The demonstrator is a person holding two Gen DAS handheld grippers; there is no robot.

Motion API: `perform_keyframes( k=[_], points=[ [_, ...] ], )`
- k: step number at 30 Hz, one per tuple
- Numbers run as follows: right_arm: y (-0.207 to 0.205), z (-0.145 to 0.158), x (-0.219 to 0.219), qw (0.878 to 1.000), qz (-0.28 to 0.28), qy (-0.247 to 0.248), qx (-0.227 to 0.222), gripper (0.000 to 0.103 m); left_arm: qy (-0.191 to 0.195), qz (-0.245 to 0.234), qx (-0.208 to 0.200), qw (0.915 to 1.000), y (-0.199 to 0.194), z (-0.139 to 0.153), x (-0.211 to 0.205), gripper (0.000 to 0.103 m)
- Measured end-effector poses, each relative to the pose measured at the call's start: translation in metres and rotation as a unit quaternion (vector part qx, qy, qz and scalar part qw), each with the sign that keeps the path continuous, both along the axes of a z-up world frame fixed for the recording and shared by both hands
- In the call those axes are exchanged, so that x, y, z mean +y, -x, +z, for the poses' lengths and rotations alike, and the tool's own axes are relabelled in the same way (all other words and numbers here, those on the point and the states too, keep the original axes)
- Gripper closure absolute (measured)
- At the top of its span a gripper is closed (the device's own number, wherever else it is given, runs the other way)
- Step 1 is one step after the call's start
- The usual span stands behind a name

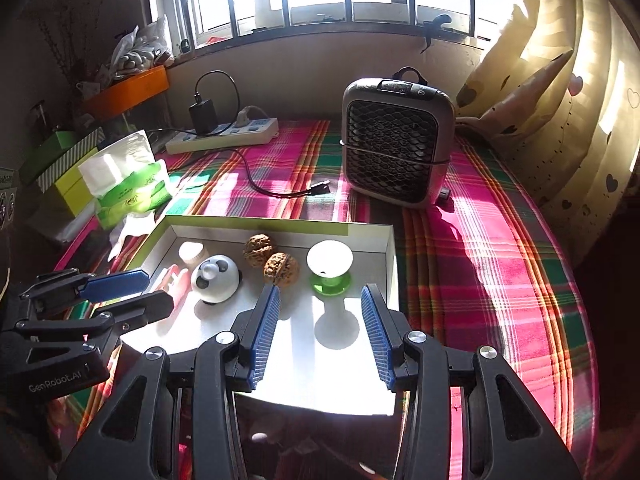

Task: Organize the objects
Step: 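Withdraw both tools from the box back toward the remaining items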

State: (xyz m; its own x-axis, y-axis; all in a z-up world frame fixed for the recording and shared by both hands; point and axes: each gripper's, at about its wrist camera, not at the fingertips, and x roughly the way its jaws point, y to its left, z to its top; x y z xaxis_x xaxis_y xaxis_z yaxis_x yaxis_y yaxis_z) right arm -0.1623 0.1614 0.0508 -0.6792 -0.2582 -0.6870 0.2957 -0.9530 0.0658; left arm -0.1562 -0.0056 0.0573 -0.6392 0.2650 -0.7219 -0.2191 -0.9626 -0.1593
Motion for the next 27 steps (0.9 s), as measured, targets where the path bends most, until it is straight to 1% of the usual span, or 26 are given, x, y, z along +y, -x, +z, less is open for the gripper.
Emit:
perform_keyframes(
  k=[4, 8, 12, 15, 18, 25, 27],
  points=[
    [-0.014, 0.002, 0.003, 1.0, 0.002, 0.003, 0.007, 0.059, -0.006, -0.013, 0.005, 0.9999, -0.014, 0.002, 0.002, 0.064],
    [-0.029, 0.002, 0.005, 1.0, 0.004, 0.0, 0.013, 0.059, -0.004, -0.031, 0.01, 0.9995, -0.029, 0.0, 0.006, 0.064],
    [-0.043, 0.001, 0.007, 1.0, 0.004, -0.001, 0.019, 0.059, -0.007, -0.053, 0.004, 0.9986, -0.04, -0.005, 0.013, 0.064],
    [-0.052, -0.001, 0.01, 1.0, 0.002, 0.0, 0.021, 0.059, 0.003, -0.072, -0.001, 0.9974, -0.046, -0.011, 0.02, 0.064],
    [-0.061, -0.004, 0.013, 1.0, -0.002, 0.002, 0.023, 0.059, 0.002, -0.089, -0.007, 0.996, -0.05, -0.017, 0.026, 0.064],
    [-0.074, -0.014, 0.02, 1.0, -0.012, 0.018, 0.014, 0.059, 0.007, -0.113, -0.025, 0.9933, -0.053, -0.031, 0.036, 0.064],
    [-0.079, -0.017, 0.021, 1.0, -0.014, 0.012, 0.014, 0.059, 0.011, -0.118, -0.026, 0.9926, -0.053, -0.034, 0.039, 0.064]
  ],
)
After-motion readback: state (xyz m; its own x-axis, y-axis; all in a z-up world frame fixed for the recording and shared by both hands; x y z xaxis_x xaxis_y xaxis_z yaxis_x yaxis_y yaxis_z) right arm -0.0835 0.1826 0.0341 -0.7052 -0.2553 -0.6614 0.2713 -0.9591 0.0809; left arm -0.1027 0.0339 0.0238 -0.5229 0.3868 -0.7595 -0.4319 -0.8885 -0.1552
